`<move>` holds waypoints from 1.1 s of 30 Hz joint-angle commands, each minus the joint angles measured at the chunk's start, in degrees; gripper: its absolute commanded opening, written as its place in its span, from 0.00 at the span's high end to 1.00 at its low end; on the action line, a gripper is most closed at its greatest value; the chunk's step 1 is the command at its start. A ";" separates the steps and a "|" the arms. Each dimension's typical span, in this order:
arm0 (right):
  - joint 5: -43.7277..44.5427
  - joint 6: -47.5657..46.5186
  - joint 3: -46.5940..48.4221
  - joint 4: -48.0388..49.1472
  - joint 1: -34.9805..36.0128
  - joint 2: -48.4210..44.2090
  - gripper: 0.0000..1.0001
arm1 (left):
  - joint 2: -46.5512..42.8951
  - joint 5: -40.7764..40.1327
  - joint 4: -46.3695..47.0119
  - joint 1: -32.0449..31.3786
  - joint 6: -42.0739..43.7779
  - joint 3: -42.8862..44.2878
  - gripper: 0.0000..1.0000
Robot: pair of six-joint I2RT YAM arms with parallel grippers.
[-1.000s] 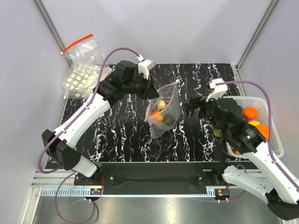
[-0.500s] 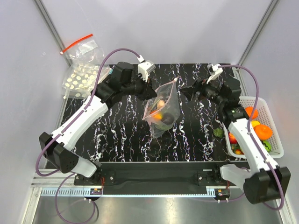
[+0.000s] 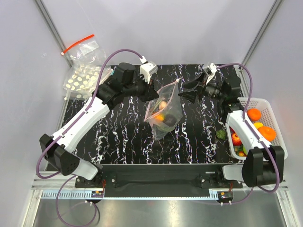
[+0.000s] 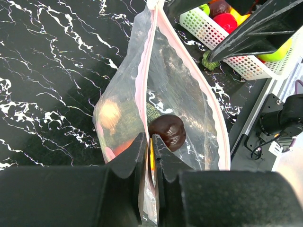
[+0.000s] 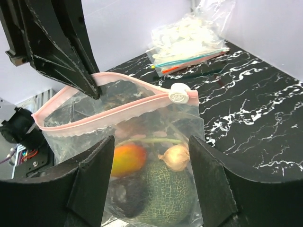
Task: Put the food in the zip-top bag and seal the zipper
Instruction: Adjust the zipper food storage bag at the center of the board.
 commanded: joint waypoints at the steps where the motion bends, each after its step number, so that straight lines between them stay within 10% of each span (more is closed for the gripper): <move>1: -5.99 -1.57 3.28 4.68 -0.46 2.39 0.28 | -0.86 0.85 1.58 0.20 0.98 0.98 0.87; 28: -16.37 5.09 10.14 14.86 -1.16 13.56 0.42 | -2.71 4.98 0.96 0.29 0.27 2.12 0.87; 33: -15.31 7.38 10.49 18.03 -0.90 15.49 0.75 | -2.80 5.42 1.05 0.29 0.36 1.95 0.87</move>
